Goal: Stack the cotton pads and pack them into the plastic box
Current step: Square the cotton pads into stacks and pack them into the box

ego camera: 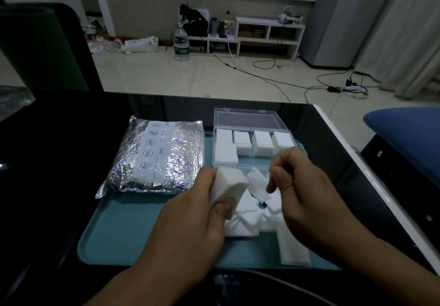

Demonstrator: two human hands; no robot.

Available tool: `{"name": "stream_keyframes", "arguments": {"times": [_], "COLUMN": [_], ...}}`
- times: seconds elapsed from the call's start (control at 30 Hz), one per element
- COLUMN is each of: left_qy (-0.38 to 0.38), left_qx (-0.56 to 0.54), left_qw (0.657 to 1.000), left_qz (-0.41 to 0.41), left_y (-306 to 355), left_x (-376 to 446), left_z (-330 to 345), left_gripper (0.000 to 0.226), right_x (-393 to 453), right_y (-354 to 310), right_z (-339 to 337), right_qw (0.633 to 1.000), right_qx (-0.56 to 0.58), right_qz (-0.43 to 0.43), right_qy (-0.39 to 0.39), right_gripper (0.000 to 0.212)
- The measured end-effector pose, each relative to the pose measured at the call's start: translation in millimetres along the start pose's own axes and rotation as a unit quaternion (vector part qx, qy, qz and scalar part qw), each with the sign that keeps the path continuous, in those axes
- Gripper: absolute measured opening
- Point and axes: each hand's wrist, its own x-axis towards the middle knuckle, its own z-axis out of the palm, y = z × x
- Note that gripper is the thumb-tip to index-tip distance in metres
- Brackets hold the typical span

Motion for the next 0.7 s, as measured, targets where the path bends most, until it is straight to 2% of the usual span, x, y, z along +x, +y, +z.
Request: {"name": "stream_keyframes", "arguments": {"times": [0.07,0.1,0.17,0.2,0.23,0.27,0.33,0.4,0.43,0.47,0.5,0.57,0.63,0.7], "left_qy": [0.001,0.001,0.002,0.0,-0.004,-0.011,-0.026,-0.025,-0.027,-0.029,-0.03,-0.032,-0.041,-0.053], "left_qx": [0.003,0.006,-0.008,-0.028,-0.065,-0.113,-0.219,-0.29,-0.307,-0.318,-0.328,-0.336,-0.341,-0.343], "left_qw": [1.0,1.0,1.0,0.999,0.997,0.991,0.97,0.948,0.942,0.938,0.934,0.931,0.929,0.93], "left_qz": [-0.005,-0.008,-0.023,-0.035,-0.05,-0.068,-0.1,-0.124,-0.13,-0.134,-0.137,-0.14,-0.136,-0.124], "left_y": [-1.1,-1.8,-5.6,-7.4,-8.3,-8.9,-8.8,-6.0,-5.3,-5.0,-4.6,-4.8,-2.3,-0.7], "left_x": [0.9,1.5,4.0,5.8,7.6,9.7,12.6,15.3,16.4,17.3,18.4,19.7,20.1,19.8], "left_z": [-0.9,-1.5,-1.3,-1.1,-1.1,-0.3,3.3,5.0,5.7,6.3,6.5,7.3,8.9,11.1], "left_gripper": [0.026,0.026,0.026,0.027,0.028,0.027,0.019,0.015,0.016,0.018,0.019,0.02,0.02,0.019], "right_x": [3.1,3.1,1.1,-1.2,-3.2,-5.4,-8.8,-7.6,-7.1,-6.3,-5.5,-1.5,2.1,3.5], "right_y": [-3.9,-8.0,-19.8,-26.8,-31.6,-33.5,-31.8,-22.0,-16.4,-13.3,-11.8,-15.1,-21.6,-25.3], "right_z": [-8.4,-13.7,-24.5,-27.7,-27.8,-24.4,-14.5,-7.9,-6.6,-5.4,-3.7,0.3,2.8,3.1], "right_qw": [0.995,0.983,0.924,0.9,0.893,0.905,0.942,0.969,0.975,0.98,0.981,0.973,0.95,0.934], "right_qx": [0.066,0.118,0.205,0.204,0.171,0.11,-0.019,-0.036,-0.019,0.012,0.056,0.135,0.215,0.258], "right_qz": [0.032,0.049,0.116,0.141,0.14,0.112,0.026,0.0,0.022,0.053,0.091,0.155,0.206,0.217], "right_qy": [-0.063,-0.135,-0.301,-0.36,-0.391,-0.396,-0.334,-0.244,-0.219,-0.194,-0.163,-0.109,-0.096,-0.118], "right_gripper": [0.019,0.02,0.032,0.043,0.052,0.058,0.053,0.017,0.013,0.025,0.028,0.022,0.018,0.019]}}
